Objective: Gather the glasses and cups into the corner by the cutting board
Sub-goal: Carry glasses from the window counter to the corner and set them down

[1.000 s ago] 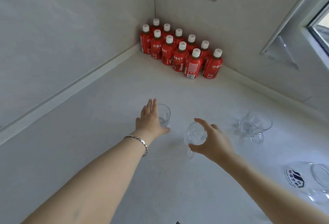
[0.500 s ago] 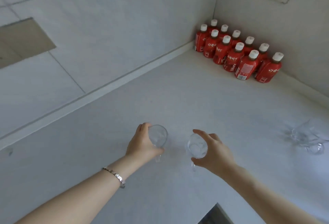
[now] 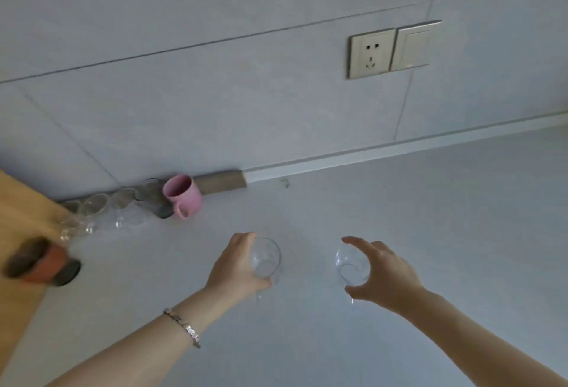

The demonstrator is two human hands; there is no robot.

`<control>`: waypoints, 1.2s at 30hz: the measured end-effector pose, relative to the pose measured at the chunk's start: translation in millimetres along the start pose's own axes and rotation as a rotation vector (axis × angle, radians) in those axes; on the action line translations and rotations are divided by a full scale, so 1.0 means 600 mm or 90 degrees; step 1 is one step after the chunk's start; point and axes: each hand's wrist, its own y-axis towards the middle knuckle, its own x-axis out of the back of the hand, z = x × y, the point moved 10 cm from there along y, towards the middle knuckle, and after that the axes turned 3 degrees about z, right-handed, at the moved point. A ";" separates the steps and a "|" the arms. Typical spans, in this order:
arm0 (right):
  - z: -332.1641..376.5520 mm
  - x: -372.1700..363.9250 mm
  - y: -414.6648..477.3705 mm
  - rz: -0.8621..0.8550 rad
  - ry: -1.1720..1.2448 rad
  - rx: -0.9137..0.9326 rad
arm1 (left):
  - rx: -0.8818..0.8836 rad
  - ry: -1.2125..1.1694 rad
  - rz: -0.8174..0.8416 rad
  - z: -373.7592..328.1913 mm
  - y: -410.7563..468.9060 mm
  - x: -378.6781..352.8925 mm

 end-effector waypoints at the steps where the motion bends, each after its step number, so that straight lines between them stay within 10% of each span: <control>1: 0.046 -0.022 0.008 0.008 -0.007 0.008 | 0.011 0.008 -0.001 0.049 -0.010 0.029; 15: 0.424 -0.216 0.095 0.080 -0.070 0.092 | 0.184 0.202 -0.048 0.505 0.028 0.318; 36: 0.751 -0.411 0.315 0.116 -0.073 0.133 | 0.109 0.282 -0.093 0.623 0.045 0.336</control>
